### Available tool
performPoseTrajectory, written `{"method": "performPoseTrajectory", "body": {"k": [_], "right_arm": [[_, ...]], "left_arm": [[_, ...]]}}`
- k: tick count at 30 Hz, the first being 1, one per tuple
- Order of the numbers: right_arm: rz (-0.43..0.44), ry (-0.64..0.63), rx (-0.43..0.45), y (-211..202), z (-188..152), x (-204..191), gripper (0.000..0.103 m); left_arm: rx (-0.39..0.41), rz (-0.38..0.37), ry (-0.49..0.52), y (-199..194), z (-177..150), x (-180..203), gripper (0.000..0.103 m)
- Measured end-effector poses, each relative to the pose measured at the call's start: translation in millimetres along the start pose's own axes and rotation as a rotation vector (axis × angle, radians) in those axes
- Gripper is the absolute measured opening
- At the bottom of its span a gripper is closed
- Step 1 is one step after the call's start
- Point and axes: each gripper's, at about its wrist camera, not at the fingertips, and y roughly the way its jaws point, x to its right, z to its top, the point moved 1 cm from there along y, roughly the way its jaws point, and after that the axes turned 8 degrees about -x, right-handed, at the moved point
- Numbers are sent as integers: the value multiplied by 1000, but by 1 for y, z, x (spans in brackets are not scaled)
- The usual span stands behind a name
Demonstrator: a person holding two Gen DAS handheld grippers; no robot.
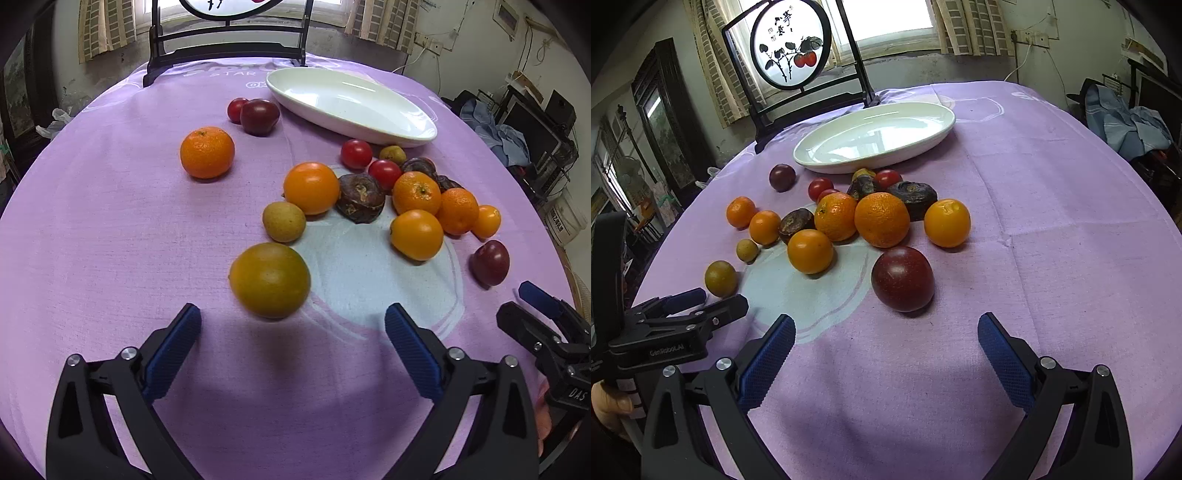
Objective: Organize fruits
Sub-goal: 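Grasp the dark red plum with the right tool while the left tool grasps the large yellow-brown fruit, then carry both fruits over the white plate and open both tools to drop them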
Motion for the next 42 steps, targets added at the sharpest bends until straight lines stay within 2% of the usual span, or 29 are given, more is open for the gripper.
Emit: {"method": "performPoseTrajectory", "body": {"k": [1, 2, 4, 5, 6, 9, 15, 16, 18, 22, 23, 24, 25, 26, 30, 34, 37, 42], "right_arm": [[3, 1, 0, 0, 0, 0, 99], [4, 1, -1, 0, 1, 0, 99], [4, -1, -3, 0, 1, -1, 99], [0, -4, -3, 0, 1, -1, 99], [-3, -7, -1, -1, 1, -2, 99], [-31, -36, 3, -4, 1, -3, 99], [-176, -154, 18, -10, 11, -2, 98], [-200, -174, -3, -6, 14, -2, 95], [-200, -202, -49, 2, 18, -5, 81], [-203, -232, -99, 18, 25, -11, 76], [-204, -234, -104, 21, 26, -12, 69], [-207, -233, -111, 24, 28, -13, 53], [-203, -234, -122, 28, 29, -13, 44], [-192, -237, -136, 31, 28, -14, 40], [-201, -245, -127, 30, 27, -16, 38], [-152, -248, -103, 16, 25, -16, 38], [-117, -279, -30, -6, 33, -23, 38], [-100, -330, 120, -39, 68, -39, 38]], "left_arm": [[-1, 2, 3, 1, 1, -1, 76], [1, 23, 8, 2, 2, -2, 72], [9, 46, 16, 2, 5, -3, 54], [12, 48, 20, 2, 8, -3, 51], [15, 53, 26, 3, 10, -3, 42], [25, 61, 37, 4, 13, -2, 42], [51, 60, 38, -3, 8, 1, 41], [51, 59, 41, -3, 8, 2, 42], [43, 58, 41, -1, 7, 4, 41], [48, 72, 43, -2, 6, 7, 42], [47, 73, 44, -2, 6, 7, 42], [45, 72, 44, -1, 6, 7, 41], [42, 72, 44, 0, 6, 7, 42], [39, 71, 43, 0, 6, 7, 42], [36, 68, 40, 1, 7, 6, 42], [40, 45, 40, -3, 7, 6, 41], [52, -22, 54, -17, 15, 9, 41], [149, -41, 114, -50, 58, 26, 41]]}}
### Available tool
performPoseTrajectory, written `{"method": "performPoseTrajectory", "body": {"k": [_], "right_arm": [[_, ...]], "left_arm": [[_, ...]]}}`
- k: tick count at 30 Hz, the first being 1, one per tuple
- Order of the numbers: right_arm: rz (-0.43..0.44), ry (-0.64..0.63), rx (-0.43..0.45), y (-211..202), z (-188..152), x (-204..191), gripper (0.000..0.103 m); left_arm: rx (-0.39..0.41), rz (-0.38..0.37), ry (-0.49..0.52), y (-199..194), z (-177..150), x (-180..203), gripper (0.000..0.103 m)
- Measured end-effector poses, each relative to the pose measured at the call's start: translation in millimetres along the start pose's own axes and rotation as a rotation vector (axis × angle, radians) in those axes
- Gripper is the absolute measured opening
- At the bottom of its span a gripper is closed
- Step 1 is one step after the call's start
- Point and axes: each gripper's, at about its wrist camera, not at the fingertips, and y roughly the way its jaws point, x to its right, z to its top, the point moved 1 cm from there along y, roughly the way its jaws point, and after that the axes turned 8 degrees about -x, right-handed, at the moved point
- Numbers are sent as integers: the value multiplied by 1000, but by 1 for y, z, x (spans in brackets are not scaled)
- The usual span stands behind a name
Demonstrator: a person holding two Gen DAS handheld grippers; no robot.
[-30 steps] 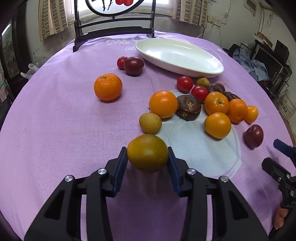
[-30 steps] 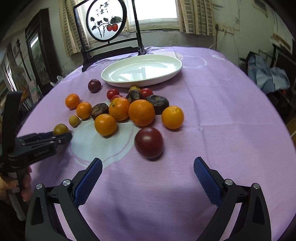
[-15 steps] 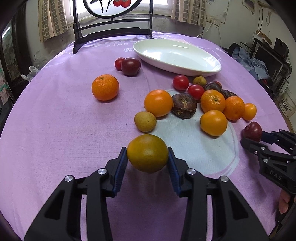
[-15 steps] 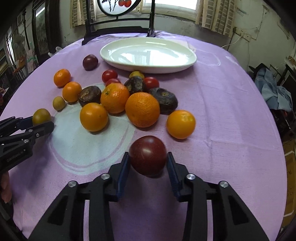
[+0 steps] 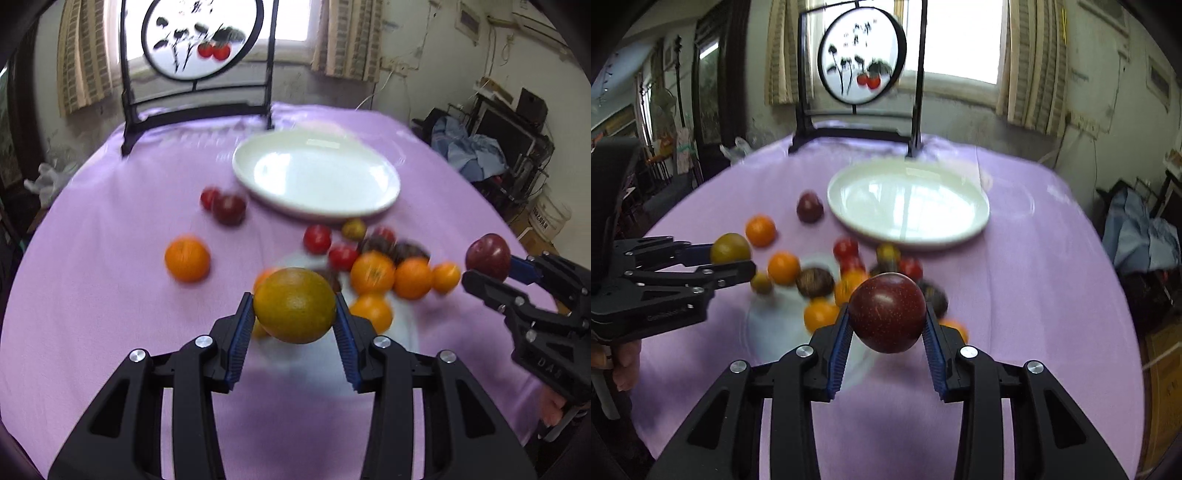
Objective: Organize fruits
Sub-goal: 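Carry both fruits over the white plate and open both tools to drop them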
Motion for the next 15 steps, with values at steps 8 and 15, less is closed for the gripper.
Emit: {"method": "performPoseTrajectory", "body": {"k": [8, 15], "right_arm": [[-69, 18, 15, 56, 69, 11, 38], [-42, 133, -125, 126, 85, 31, 39]], "left_arm": [[-25, 40, -89, 67, 100, -2, 42], [-128, 43, -140, 130, 131, -1, 42]]}}
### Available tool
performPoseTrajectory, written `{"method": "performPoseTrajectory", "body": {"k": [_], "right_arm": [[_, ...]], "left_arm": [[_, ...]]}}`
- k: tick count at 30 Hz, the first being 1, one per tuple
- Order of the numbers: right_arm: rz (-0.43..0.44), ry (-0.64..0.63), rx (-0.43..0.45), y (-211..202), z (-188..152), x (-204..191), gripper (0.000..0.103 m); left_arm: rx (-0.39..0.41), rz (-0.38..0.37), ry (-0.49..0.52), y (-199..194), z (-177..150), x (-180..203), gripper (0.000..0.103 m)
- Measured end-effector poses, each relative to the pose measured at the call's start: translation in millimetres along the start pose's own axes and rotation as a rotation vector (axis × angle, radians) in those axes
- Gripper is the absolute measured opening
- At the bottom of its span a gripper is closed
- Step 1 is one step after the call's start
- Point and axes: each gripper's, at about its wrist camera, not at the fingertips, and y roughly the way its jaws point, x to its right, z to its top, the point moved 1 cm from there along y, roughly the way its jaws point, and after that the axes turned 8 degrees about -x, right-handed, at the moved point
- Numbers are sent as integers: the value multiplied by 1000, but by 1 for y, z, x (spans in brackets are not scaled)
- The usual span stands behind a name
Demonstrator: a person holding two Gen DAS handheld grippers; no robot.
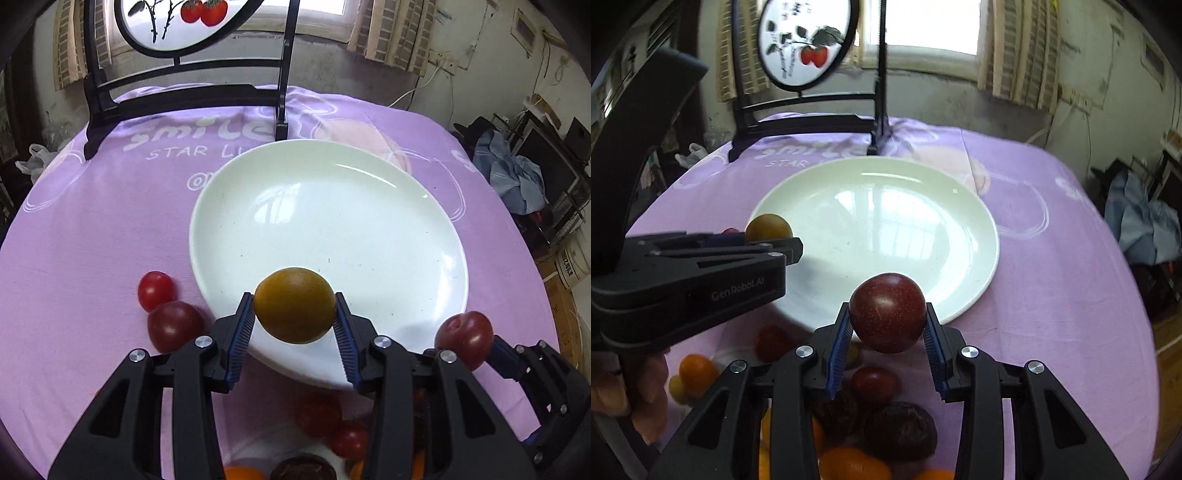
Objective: Organize fruits
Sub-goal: 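Carry both fruits over the white plate and open both tools to drop them, then withdraw both open tools from the plate back toward the fruit pile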
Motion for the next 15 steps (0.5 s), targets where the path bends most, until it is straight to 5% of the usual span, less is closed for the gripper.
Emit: {"method": "performPoseTrajectory", "body": {"k": [2, 3, 4, 7, 15], "right_arm": [[20, 20, -1, 9, -1, 4, 48], [16, 21, 7, 11, -1, 6, 63], [10, 18, 19, 9, -3, 6, 65], [19, 0, 36, 4, -7, 7, 65], [40, 12, 47, -14, -15, 6, 75]], "left_arm": [[-18, -16, -14, 9, 2, 1, 49], [-14, -25, -18, 10, 2, 2, 66], [2, -28, -18, 9, 2, 5, 76], [70, -1, 13, -3, -1, 13, 81], [61, -6, 52, -29, -29, 13, 95]]}}
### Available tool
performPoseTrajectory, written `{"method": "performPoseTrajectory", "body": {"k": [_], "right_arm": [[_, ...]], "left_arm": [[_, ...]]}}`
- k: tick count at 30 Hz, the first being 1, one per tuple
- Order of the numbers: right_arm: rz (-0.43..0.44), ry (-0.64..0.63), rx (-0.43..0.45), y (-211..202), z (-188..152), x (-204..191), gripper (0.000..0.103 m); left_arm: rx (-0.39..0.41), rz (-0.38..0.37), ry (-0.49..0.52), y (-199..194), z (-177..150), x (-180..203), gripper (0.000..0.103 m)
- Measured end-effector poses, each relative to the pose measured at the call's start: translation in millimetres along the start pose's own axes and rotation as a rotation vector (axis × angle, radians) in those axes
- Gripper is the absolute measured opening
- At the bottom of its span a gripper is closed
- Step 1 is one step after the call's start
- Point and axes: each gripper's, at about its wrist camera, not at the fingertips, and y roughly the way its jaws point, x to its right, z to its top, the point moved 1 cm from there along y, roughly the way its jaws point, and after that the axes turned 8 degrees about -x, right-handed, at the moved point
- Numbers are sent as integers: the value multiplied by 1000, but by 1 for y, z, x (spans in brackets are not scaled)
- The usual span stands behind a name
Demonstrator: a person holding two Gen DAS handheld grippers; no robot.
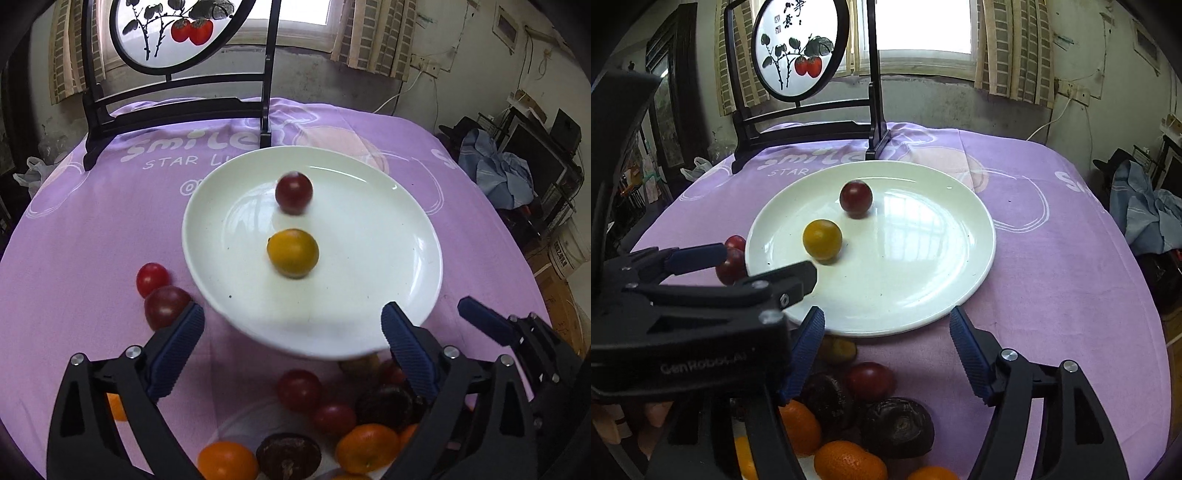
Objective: Organize fruits
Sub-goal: 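Withdraw both open tools from the plate back toward the fruit pile, then grasp a small orange with the right tool while the left tool grasps a small yellow-green fruit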
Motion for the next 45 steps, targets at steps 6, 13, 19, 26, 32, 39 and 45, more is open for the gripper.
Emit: {"method": "performPoseTrajectory", "body": {"k": [6, 13, 19, 26, 32, 39, 45], "right_arm": [[-22, -76, 42, -33, -17, -12, 83], [-26, -56, 64, -68, -64, -3, 89], [-3, -23, 42, -77, -101, 1, 89], [38, -16, -4, -74, -130, -2, 89], [60, -2, -6, -74, -134, 1, 89], [27, -4, 14, -74, -133, 4, 89], [-9, 13, -1, -70, -131, 10, 89]], "left_arm": [[37, -13, -23, -37, -39, -30, 97], [83, 20, -45, -62, -88, -62, 98], [56, 2, -55, -61, -119, -72, 98], [-4, 35, -19, -51, -139, -68, 98], [-46, 71, -10, -34, -138, -69, 95], [-77, 98, 5, -19, -133, -61, 66], [-48, 110, 17, -25, -132, -59, 27]]}}
